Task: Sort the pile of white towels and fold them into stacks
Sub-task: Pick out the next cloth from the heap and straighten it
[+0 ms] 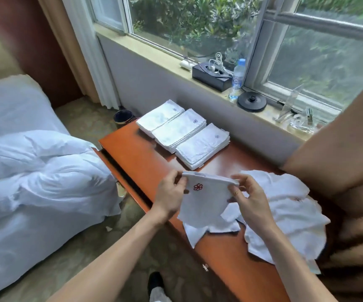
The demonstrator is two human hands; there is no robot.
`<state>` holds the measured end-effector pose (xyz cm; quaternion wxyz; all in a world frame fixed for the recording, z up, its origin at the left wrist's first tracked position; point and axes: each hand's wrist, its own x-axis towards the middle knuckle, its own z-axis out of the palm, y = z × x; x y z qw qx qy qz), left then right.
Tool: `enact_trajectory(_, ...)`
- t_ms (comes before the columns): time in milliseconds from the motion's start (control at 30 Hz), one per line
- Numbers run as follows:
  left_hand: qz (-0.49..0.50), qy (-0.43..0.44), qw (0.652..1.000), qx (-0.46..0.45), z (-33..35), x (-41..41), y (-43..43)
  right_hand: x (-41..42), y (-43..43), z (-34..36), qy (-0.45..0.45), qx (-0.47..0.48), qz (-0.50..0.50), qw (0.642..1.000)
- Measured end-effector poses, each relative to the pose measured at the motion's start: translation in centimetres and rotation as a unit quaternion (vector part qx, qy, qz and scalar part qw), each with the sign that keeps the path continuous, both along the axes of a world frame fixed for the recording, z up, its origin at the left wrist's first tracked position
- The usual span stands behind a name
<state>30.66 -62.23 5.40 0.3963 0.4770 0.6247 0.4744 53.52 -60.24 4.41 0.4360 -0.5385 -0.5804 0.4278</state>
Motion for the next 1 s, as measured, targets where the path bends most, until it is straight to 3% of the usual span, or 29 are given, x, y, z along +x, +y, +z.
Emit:
enact_trajectory(400,-0.012,-0.023,1.0,0.011,-0.4,-18.3,7.7,-17.4,5.9,1.5,-0.014,-0.039,-0.001,0.999)
enact_trajectory(733,-0.006,0.028,0.999,0.031,-0.8,-25.4,14.9,-24.5,14.0,0.8,0.078,-0.086,0.017,0.993)
enact_trajectory(1000,0.075,0.057,0.995,0.035,-0.3,-30.0,20.3,-29.8,21.0,-0.3,0.073,-0.072,0.094,0.99)
